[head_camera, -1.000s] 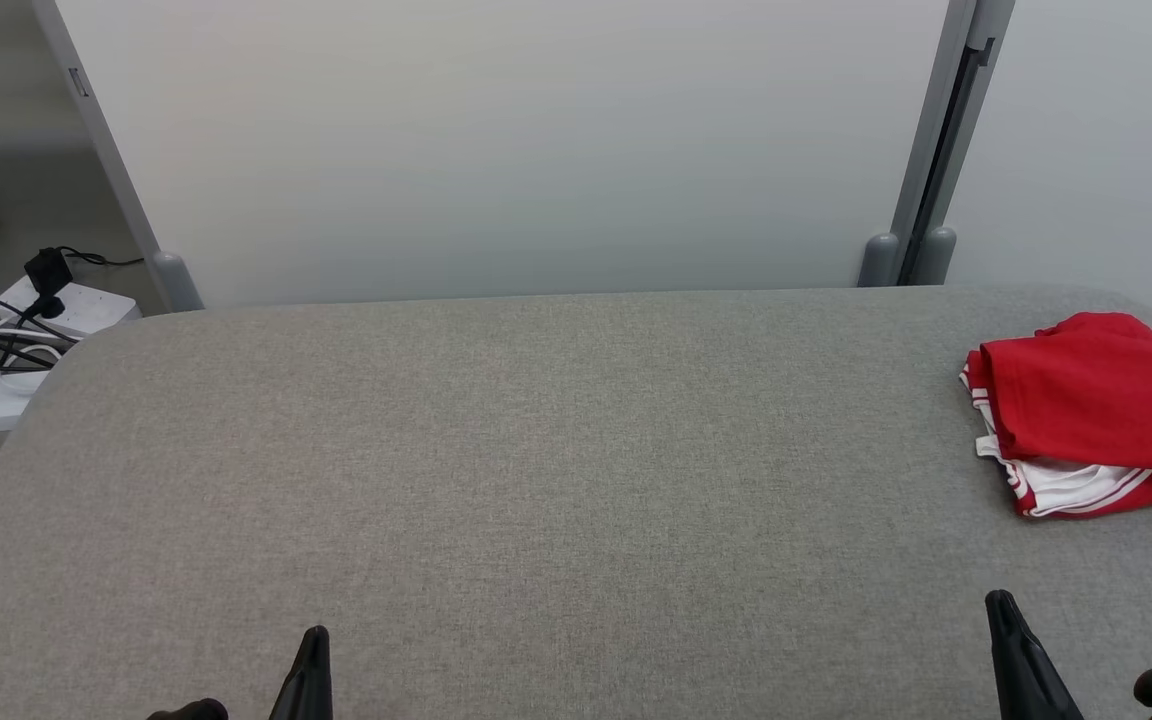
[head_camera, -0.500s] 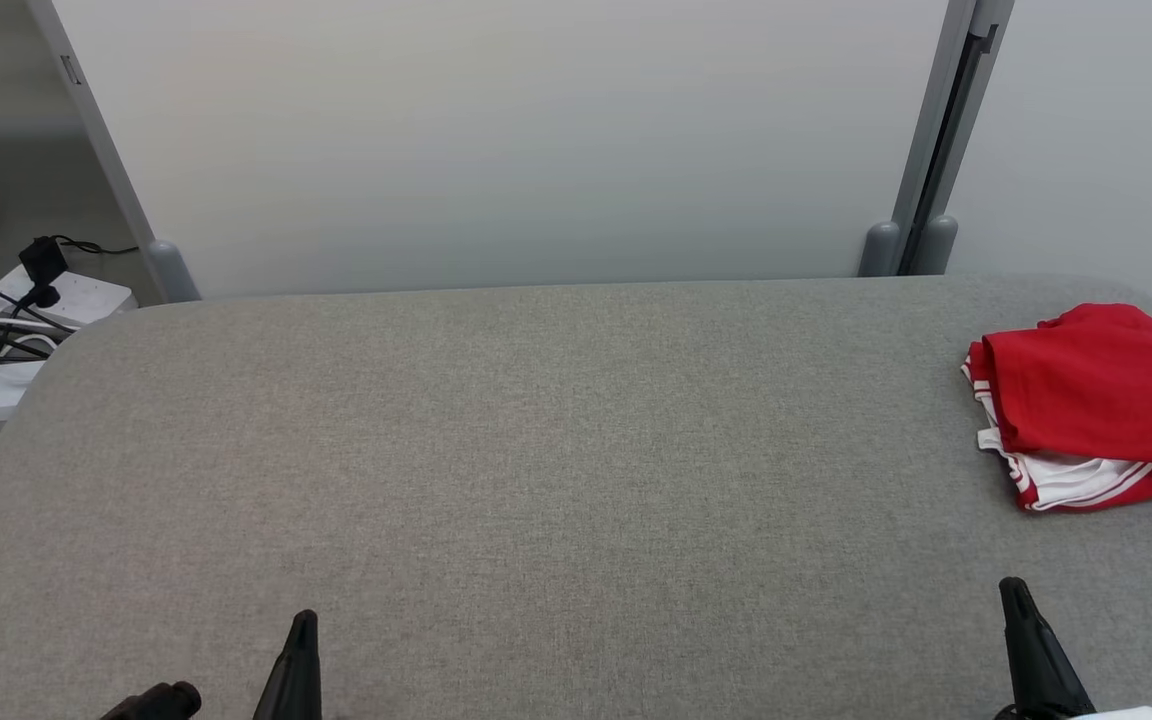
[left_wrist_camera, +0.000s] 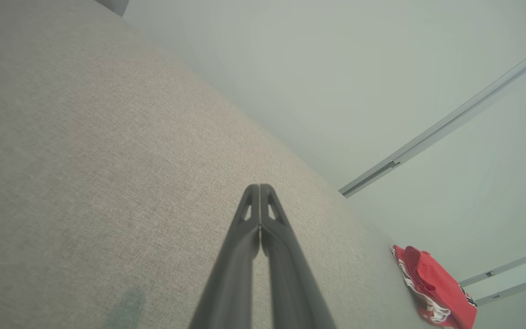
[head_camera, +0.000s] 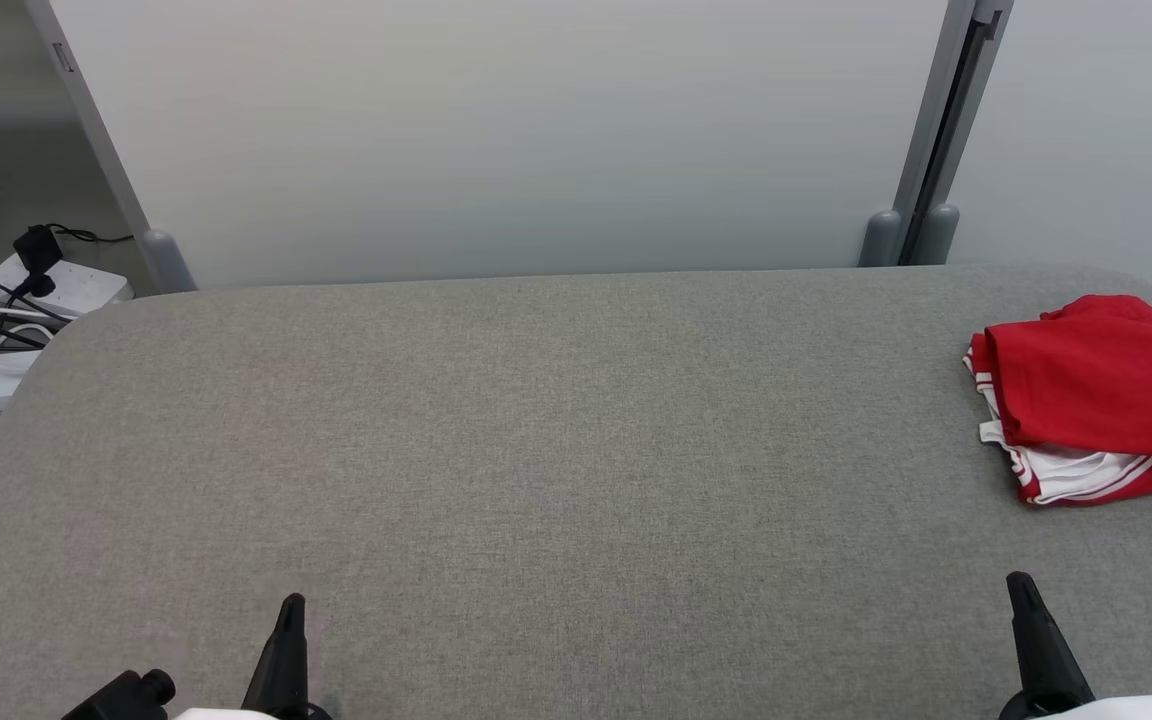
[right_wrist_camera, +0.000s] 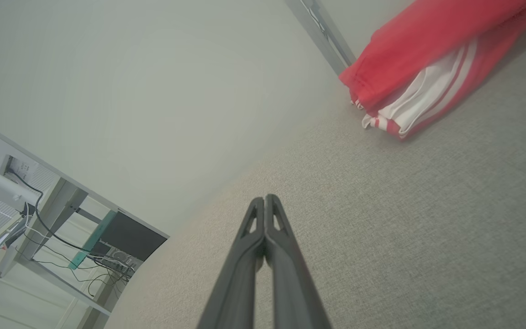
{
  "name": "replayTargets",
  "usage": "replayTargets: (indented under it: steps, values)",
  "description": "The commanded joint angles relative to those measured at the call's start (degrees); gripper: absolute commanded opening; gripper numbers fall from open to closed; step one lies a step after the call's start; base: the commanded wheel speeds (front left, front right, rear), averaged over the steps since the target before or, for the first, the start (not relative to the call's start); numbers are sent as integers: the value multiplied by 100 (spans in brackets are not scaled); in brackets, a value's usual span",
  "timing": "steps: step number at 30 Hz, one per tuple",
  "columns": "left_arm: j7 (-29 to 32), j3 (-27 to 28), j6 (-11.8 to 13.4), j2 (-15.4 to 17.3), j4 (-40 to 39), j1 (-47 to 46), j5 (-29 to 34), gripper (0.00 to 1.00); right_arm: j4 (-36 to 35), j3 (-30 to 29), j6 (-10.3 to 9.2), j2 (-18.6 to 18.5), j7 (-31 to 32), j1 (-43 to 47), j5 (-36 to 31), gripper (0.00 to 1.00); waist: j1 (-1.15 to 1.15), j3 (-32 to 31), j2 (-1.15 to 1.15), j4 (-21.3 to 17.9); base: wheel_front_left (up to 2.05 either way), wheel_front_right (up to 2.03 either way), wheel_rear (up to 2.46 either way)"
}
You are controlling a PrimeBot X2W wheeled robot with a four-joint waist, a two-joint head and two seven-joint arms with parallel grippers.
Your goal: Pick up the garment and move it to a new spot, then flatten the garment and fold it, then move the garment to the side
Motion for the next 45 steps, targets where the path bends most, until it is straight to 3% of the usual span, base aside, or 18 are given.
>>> replayTargets:
  steps: [1, 45]
  values:
    - [36, 146, -73, 44, -119, -339, -207, 0, -123, -14, 1, -54, 57, -310, 216, 0, -1, 12, 0, -1, 0, 0, 0]
    - [764, 689, -478, 53, 107, -916, -2948, 0, 237, -371, 0, -29, 800, -903, 2972, 0, -1, 284, 0, -27, 0, 0, 0]
